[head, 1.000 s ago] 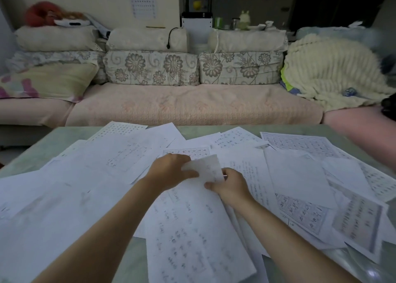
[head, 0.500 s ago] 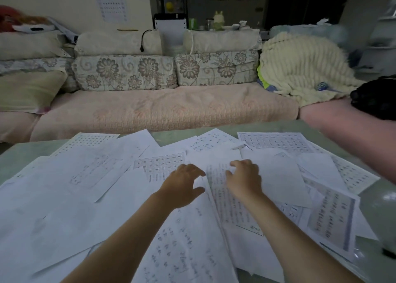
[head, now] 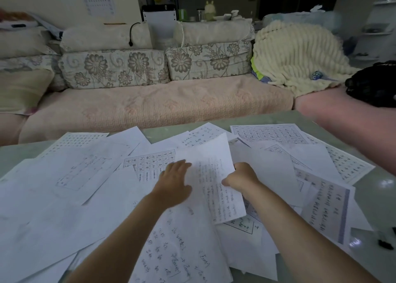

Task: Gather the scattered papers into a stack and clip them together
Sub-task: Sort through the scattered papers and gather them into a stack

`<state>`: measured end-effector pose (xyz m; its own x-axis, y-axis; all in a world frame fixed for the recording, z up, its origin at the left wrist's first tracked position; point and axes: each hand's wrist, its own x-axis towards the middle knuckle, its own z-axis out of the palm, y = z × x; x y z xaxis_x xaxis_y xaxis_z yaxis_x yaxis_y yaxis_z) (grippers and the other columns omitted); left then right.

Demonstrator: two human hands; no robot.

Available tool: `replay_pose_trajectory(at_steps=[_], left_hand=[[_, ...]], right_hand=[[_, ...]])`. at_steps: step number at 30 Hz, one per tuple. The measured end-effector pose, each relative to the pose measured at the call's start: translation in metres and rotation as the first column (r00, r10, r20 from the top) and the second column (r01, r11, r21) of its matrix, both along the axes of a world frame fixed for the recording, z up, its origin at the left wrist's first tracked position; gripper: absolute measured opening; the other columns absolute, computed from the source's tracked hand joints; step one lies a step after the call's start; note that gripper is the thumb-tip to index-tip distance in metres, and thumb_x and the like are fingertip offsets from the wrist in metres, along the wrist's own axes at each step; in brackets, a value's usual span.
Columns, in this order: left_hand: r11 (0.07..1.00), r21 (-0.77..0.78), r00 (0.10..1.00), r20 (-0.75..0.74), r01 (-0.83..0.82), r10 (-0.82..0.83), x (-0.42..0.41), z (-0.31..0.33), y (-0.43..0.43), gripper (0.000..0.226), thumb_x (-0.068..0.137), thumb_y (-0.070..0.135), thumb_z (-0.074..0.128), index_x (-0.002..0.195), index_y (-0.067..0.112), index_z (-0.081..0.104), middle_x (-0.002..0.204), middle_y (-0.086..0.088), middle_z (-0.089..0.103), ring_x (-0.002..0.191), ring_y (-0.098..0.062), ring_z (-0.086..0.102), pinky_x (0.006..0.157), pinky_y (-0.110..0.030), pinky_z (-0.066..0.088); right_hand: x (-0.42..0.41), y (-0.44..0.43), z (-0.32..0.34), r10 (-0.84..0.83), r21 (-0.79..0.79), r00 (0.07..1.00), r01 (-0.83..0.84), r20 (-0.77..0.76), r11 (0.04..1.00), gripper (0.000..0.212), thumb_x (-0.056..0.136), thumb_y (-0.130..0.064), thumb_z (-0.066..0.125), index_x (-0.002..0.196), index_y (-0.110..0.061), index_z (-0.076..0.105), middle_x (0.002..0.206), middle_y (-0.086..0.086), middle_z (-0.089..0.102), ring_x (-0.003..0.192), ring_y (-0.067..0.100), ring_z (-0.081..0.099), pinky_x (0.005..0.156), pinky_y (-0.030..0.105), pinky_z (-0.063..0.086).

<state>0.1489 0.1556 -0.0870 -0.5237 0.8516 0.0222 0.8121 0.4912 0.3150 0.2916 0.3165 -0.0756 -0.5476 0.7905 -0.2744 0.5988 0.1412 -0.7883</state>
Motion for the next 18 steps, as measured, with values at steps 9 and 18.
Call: replay_pose_trajectory(at_steps=[9,18], left_hand=[[0.955,-0.289,0.991,0.092,-0.062,0.092,-0.048,0.008,-0.031,0.105,0.051,0.071,0.077,0.139,0.029,0.039,0.133,0.004,0.048,0.122,-0.022,0.042,0.103,-0.045,0.04],[0.997,-0.043,0.976,0.204,-0.069,0.077,-0.042,0.006,-0.023,0.048,0.084,0.045,0.065,0.128,0.028,0.056,0.127,0.004,0.058,0.115,-0.024,0.055,0.098,-0.037,0.046]], right_hand=[[0.02,-0.009,-0.001,0.325,-0.046,0.945,-0.324,0.015,0.945,0.029,0.093,-0.007,0.055,0.121,-0.016,0.059,0.117,0.002,0.065,0.108,0.022,0.061,0.096,0.038,0.05],[0.038,-0.012,0.007,0.343,-0.058,0.939,-0.342,0.012,0.938,0.044,0.078,-0.01,0.066,0.119,-0.023,0.057,0.112,-0.002,0.069,0.101,0.016,0.068,0.092,0.043,0.056]])
